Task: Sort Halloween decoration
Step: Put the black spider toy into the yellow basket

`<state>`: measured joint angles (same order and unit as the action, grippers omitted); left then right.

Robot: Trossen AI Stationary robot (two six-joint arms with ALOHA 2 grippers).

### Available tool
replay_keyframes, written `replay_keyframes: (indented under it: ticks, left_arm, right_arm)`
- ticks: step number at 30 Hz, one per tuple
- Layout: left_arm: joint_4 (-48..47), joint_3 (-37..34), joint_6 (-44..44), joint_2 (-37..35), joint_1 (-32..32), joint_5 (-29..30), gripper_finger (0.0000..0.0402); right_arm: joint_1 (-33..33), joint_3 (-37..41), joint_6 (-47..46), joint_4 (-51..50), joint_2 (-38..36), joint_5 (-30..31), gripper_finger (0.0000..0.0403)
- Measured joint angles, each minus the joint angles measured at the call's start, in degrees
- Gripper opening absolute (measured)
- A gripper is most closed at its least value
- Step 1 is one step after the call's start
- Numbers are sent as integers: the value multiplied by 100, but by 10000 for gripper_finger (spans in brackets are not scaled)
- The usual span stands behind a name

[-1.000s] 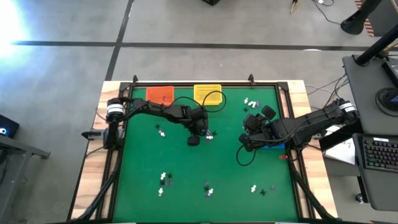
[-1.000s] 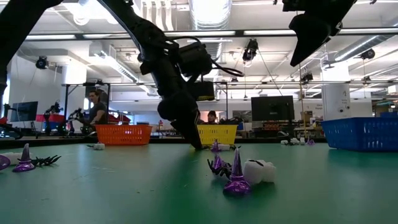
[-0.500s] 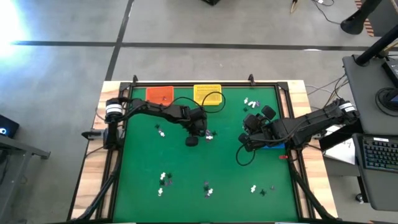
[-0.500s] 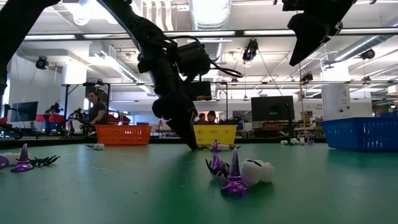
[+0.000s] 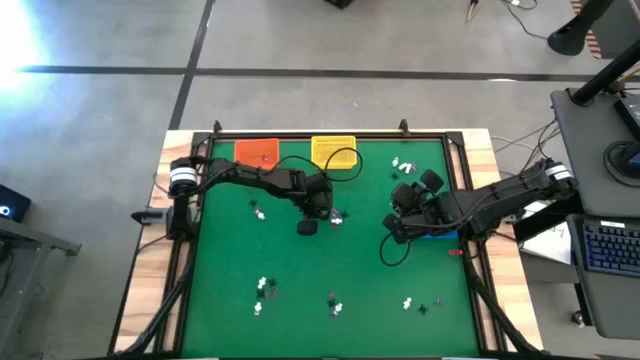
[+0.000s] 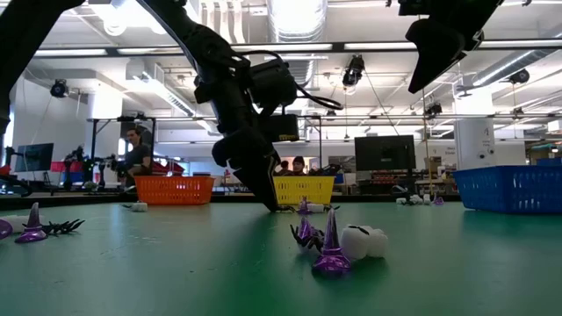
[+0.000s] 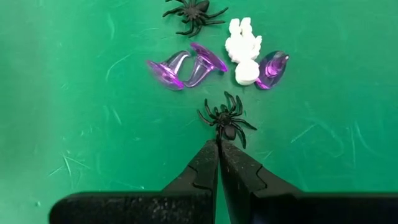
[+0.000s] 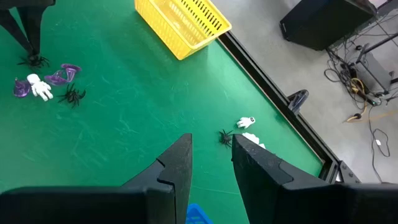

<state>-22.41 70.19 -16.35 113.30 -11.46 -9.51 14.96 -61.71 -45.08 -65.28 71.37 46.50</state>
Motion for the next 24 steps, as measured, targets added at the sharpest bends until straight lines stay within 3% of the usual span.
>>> replay_keyframes:
  ticks: [24]
  left_arm:
    - [-140,7,-208,-176,4,-2,0]
  right_arm:
    - [0,0,9,-2,0,2,107]
